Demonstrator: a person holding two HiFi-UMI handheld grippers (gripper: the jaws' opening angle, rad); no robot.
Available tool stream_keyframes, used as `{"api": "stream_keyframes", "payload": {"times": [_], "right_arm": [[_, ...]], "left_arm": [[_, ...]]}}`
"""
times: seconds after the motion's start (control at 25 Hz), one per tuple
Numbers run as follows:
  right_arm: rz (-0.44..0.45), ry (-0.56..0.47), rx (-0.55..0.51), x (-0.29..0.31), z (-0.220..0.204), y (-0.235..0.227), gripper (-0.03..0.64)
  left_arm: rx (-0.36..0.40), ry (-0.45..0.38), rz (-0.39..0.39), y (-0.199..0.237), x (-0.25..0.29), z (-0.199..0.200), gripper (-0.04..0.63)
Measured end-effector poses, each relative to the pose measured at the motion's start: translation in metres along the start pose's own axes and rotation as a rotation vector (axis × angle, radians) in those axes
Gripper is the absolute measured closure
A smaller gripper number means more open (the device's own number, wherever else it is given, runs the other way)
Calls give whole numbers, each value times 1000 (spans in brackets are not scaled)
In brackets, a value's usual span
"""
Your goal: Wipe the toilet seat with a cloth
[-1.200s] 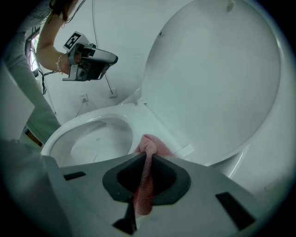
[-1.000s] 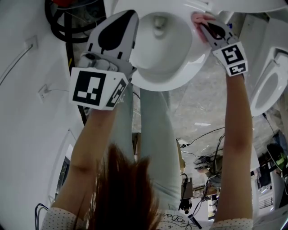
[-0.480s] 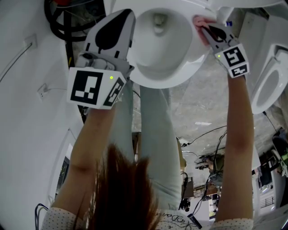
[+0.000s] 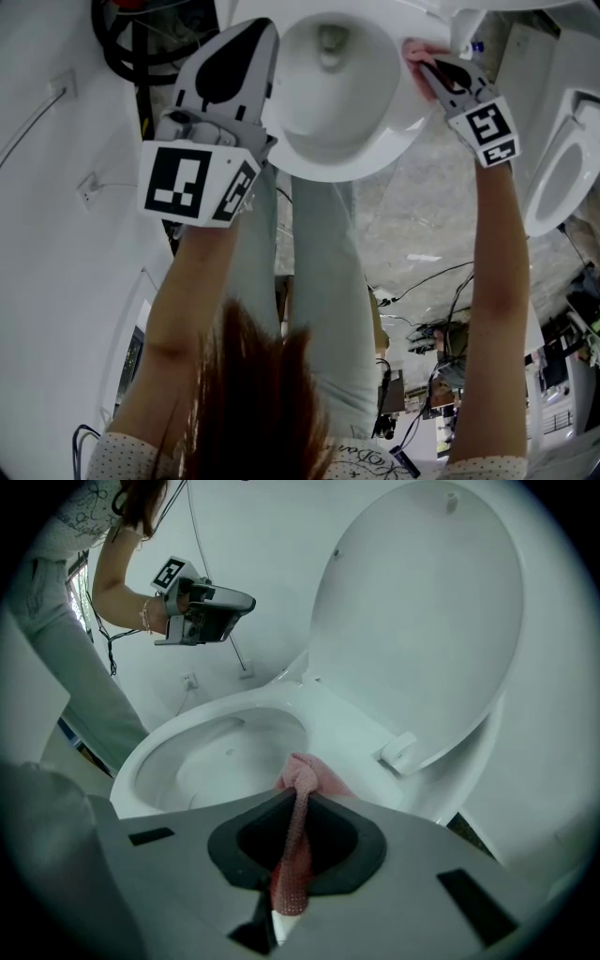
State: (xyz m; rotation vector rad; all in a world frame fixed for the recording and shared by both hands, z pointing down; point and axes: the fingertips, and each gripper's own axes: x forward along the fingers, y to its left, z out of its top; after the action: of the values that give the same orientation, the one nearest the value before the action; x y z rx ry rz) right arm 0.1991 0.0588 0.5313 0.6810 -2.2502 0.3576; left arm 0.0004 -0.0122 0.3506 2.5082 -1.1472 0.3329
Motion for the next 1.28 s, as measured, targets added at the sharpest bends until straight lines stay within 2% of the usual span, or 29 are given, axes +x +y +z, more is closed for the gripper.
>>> {"api": "stream_keyframes", "payload": {"times": [0.96, 1.28], "right_arm": [[57, -19, 27, -11, -18, 33, 583], [106, -3, 21, -13, -25, 63, 583]], "left_arm": [[18, 29, -24, -17, 4, -9, 591], [24, 25, -20, -20, 0, -10, 591]]}}
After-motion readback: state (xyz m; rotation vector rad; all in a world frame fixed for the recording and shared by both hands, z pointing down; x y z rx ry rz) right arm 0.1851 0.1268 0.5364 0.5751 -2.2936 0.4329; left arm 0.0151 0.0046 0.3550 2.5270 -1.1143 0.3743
